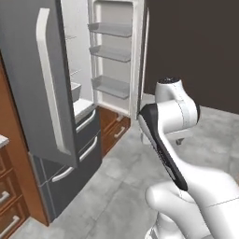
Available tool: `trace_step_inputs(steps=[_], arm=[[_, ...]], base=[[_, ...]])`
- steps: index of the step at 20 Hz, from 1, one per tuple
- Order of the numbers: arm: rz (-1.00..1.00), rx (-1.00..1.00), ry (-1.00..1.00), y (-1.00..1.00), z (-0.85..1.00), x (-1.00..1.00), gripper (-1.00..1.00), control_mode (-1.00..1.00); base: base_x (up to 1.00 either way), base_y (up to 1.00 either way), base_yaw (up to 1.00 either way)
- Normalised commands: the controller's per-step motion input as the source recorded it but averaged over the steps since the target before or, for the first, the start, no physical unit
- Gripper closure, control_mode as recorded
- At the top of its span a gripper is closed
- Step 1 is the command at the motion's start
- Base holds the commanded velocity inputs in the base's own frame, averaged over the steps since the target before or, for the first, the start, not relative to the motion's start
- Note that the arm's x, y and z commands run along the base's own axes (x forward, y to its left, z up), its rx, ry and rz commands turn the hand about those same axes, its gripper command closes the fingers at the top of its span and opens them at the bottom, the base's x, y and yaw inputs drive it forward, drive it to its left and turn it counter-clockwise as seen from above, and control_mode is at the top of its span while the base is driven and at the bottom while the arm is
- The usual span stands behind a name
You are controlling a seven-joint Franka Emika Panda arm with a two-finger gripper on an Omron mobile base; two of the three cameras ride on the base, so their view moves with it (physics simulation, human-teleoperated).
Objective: Retrieve the bottle and the shaker from the cabinet and place them next to the mixing bowl on the counter. Then add garlic from the fridge to the mixing bowl.
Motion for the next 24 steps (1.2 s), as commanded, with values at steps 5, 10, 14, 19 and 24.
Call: trace_step_inputs(steps=[5,10,14,19,24], arm=[[0.00,0.00,0.00,0.00,0.00,0.00,-1.00,1.00],[0.00,0.00,0.00,0.00,0.00,0.00,-1.00,1.00],[0.00,0.00,0.00,0.00,0.00,0.00,-1.00,1.00],[0.00,0.00,0.00,0.00,0.00,0.00,-1.00,1.00],[0.00,0.00,0.00,0.00,0.00,0.00,-1.00,1.00]], base=[[0.48,-0.37,0.66],[0.41,-0.54,0.67],[0.60,-0.99,0.37],[0.40,-0.74,0.16],[0.91,-0.05,0.37]])
